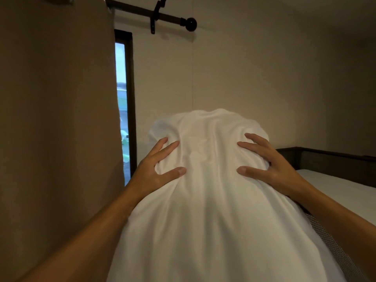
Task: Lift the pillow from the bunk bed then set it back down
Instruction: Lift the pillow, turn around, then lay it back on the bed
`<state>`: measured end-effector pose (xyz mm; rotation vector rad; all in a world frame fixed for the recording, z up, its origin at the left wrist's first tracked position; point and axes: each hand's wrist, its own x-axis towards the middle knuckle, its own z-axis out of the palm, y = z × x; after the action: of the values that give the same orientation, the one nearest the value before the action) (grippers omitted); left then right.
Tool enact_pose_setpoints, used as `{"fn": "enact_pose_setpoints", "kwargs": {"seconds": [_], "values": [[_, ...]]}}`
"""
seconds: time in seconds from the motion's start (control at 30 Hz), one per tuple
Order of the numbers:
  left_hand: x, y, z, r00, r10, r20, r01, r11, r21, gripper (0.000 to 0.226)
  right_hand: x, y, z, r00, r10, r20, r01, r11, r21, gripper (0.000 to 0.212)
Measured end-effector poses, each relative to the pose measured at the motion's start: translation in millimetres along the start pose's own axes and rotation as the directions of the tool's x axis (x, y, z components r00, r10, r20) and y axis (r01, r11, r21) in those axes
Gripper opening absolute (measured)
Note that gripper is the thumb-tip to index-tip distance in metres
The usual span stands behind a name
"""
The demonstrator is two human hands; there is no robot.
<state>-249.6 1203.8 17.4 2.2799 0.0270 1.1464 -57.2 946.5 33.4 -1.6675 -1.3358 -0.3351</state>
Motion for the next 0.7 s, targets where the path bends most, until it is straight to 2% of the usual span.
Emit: {"fn": "enact_pose_setpoints", "kwargs": {"seconds": [0.23,0.43,0.7], "values": [[78,-48,0,0.995,0.068,0.067,-0.061,0.993,-0.099,0.074,50,3,5,0.993,0.084,-0.087,-0.094,0.989,-0.116,0.075],[141,-83,4,0.980,0.135,0.148,-0.104,0.975,-0.197,0.075,80,-2,12,0.972,0.155,-0.176,-0.184,0.969,-0.163,0.063],[176,-108,41,0.953,0.214,0.214,-0.133,0.931,-0.340,0.074,82,4,8,0.937,0.239,-0.256,-0.297,0.928,-0.222,0.064]]}}
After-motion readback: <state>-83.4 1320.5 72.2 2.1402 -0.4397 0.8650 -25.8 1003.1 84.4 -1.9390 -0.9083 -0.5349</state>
